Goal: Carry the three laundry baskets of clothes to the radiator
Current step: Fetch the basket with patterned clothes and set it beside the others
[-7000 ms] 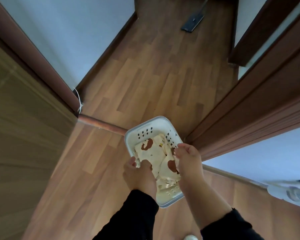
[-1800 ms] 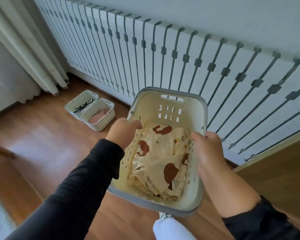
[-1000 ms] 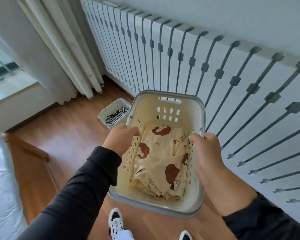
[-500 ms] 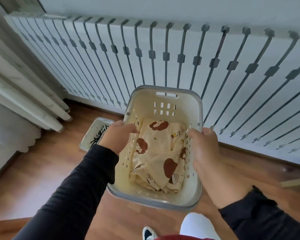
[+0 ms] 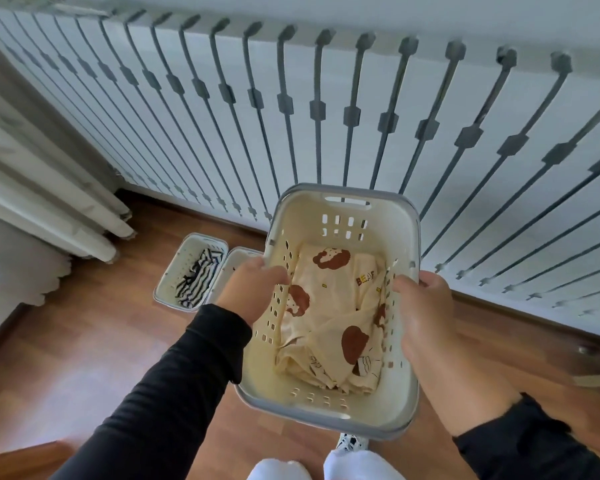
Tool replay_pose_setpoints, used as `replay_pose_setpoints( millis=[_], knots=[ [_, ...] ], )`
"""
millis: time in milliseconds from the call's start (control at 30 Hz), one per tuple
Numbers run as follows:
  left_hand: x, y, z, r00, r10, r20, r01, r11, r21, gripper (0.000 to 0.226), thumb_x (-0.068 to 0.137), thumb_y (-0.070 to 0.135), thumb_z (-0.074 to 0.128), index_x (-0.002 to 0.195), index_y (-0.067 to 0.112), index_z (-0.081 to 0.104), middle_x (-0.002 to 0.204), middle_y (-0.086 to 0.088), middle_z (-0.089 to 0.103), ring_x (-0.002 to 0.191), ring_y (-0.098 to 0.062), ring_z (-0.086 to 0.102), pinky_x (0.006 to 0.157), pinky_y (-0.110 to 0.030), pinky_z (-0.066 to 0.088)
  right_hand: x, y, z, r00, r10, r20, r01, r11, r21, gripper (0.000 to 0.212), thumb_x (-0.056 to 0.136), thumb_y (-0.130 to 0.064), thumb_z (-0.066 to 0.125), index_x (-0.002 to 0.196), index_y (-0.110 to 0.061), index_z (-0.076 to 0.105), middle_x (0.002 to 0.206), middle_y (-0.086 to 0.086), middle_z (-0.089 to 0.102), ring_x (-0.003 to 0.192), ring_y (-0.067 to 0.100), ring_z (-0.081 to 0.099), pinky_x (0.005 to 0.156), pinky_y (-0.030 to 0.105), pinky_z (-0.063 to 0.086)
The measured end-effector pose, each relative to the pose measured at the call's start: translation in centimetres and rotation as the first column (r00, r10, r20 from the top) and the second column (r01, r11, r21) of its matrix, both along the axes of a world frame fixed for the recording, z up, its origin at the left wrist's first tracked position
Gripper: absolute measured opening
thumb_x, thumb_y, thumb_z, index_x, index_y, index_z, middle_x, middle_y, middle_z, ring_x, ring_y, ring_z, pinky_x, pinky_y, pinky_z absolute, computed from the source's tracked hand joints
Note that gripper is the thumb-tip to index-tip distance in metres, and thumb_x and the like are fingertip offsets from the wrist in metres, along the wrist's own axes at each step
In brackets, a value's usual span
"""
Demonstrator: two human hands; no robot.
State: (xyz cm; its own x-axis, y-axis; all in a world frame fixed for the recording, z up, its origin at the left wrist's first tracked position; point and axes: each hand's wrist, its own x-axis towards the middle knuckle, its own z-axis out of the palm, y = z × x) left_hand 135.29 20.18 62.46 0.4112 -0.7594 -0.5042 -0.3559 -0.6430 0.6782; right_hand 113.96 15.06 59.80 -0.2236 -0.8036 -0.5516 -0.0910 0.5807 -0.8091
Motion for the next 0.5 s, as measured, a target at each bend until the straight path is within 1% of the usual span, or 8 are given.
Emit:
replay_pose_setpoints(
  millis=[167,267,300,333,367,400,467,500],
  knots=[
    [1.3,-1.5,-1.9,0.993,0.076,-0.09,-0.074,0.997,0.027,0.058,0.076,0.024,0.057,0.13,0.004,0.052,0.097,-0.01,0.067,0.077,-0.022,0.058,0.063,-0.031,0.046,1.5,-0.9,-1.7,0.999,-0.049,0.023,0.048,0.999,0.021,0.026,0.083,-0.009,0.061,0.108,-0.006,0.066,0.087,0.009,0.07,0.072,0.024,0.066,0.066,0.034,0.055],
    [2.5,-2.3,-3.7,0.987,0.054,-0.151,-0.048,0.998,0.041,0.055,0.077,0.022,0.058,0.128,0.0,0.053,0.11,-0.017,0.067,0.094,-0.033,0.065,0.076,-0.037,0.054,2.4,-1.0,-2.9,0.993,-0.112,0.023,0.111,0.992,0.054,0.031,0.084,-0.009,0.063,0.115,-0.012,0.063,0.095,0.013,0.073,0.079,0.03,0.068,0.077,0.055,0.061],
    [3.0,-2.5,-4.4,0.989,0.029,-0.144,-0.022,0.999,0.05,0.049,0.08,0.02,0.057,0.124,-0.001,0.055,0.115,-0.019,0.065,0.099,-0.034,0.064,0.081,-0.037,0.056,2.7,-1.0,-3.4,0.991,-0.13,0.021,0.129,0.99,0.06,0.03,0.085,-0.008,0.063,0.114,-0.013,0.063,0.095,0.014,0.073,0.079,0.032,0.067,0.08,0.059,0.06],
    [3.5,-2.7,-5.0,0.991,-0.013,-0.137,0.021,0.998,0.056,0.044,0.083,0.018,0.056,0.123,-0.001,0.056,0.119,-0.019,0.063,0.096,-0.029,0.063,0.079,-0.028,0.055,3.2,-0.9,-3.9,0.989,-0.148,0.014,0.147,0.988,0.057,0.029,0.086,-0.008,0.062,0.115,-0.013,0.063,0.096,0.014,0.073,0.079,0.033,0.067,0.081,0.06,0.059],
    [4.1,-2.9,-5.5,0.99,-0.064,-0.125,0.072,0.996,0.06,0.043,0.085,0.017,0.054,0.123,-0.001,0.057,0.121,-0.017,0.061,0.088,-0.02,0.061,0.071,-0.017,0.051,3.8,-0.7,-4.3,0.985,-0.174,0.007,0.173,0.983,0.053,0.031,0.087,-0.009,0.062,0.117,-0.013,0.063,0.099,0.014,0.073,0.081,0.033,0.069,0.08,0.057,0.06],
    [4.9,-3.3,-6.3,0.988,-0.09,-0.125,0.096,0.994,0.049,0.041,0.085,0.017,0.053,0.123,0.001,0.057,0.12,-0.016,0.061,0.08,-0.014,0.058,0.065,-0.014,0.048,4.4,-0.6,-4.9,0.978,-0.207,0.0,0.206,0.977,0.043,0.032,0.087,-0.009,0.062,0.119,-0.014,0.063,0.101,0.014,0.072,0.084,0.033,0.071,0.079,0.052,0.061],
    [6.4,-3.8,-7.7,0.978,-0.073,-0.197,0.086,0.995,0.057,0.031,0.083,0.017,0.055,0.111,0.009,0.062,0.108,-0.013,0.066,0.075,-0.017,0.06,0.07,-0.028,0.054,5.8,-0.6,-6.1,0.969,-0.248,-0.014,0.248,0.968,0.023,0.03,0.087,-0.008,0.062,0.116,-0.015,0.061,0.101,0.013,0.072,0.086,0.029,0.071,0.076,0.046,0.061],
    [7.0,-4.1,-8.2,0.973,-0.071,-0.221,0.086,0.995,0.057,0.025,0.082,0.016,0.055,0.106,0.012,0.063,0.102,-0.011,0.068,0.077,-0.022,0.062,0.076,-0.037,0.055,6.5,-0.5,-6.9,0.964,-0.266,-0.01,0.267,0.964,0.023,0.029,0.087,-0.006,0.061,0.115,-0.015,0.062,0.101,0.016,0.072,0.085,0.03,0.071,0.077,0.049,0.061]
  ],
)
